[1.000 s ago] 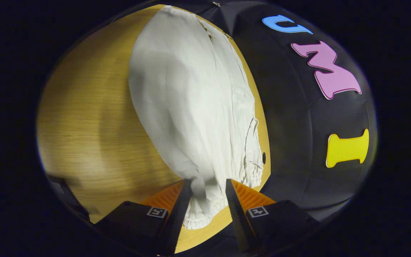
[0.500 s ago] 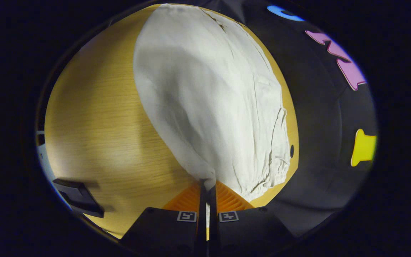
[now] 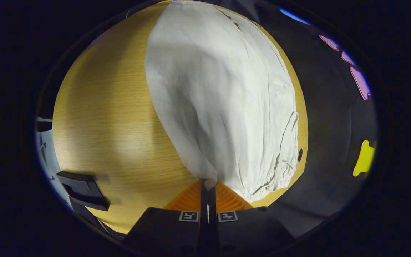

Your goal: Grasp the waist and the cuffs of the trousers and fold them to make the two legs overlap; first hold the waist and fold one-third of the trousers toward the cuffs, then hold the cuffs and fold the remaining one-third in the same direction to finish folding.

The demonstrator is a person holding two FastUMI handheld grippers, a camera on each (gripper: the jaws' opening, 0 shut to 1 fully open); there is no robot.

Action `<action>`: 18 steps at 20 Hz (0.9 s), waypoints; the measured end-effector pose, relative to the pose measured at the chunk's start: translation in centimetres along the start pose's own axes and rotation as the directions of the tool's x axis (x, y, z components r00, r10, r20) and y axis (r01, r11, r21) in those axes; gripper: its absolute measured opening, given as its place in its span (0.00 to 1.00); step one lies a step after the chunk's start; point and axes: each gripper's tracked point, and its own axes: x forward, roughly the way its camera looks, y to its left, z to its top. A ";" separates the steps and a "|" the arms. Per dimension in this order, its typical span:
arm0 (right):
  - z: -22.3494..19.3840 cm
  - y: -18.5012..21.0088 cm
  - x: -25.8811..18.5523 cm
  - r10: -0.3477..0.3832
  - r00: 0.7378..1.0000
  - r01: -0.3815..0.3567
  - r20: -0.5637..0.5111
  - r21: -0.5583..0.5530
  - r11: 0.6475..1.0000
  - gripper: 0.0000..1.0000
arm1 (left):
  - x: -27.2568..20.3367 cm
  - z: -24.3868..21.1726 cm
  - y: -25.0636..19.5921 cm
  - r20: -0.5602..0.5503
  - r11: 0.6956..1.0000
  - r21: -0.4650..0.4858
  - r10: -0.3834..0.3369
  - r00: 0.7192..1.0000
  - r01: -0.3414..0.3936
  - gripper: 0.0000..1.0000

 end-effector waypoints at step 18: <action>-0.2 -0.2 0.1 -0.101 0.994 0.097 -0.037 -0.114 0.989 0.05 | 8.4 1.6 -0.3 -0.025 0.896 0.388 -0.223 0.974 0.215 0.44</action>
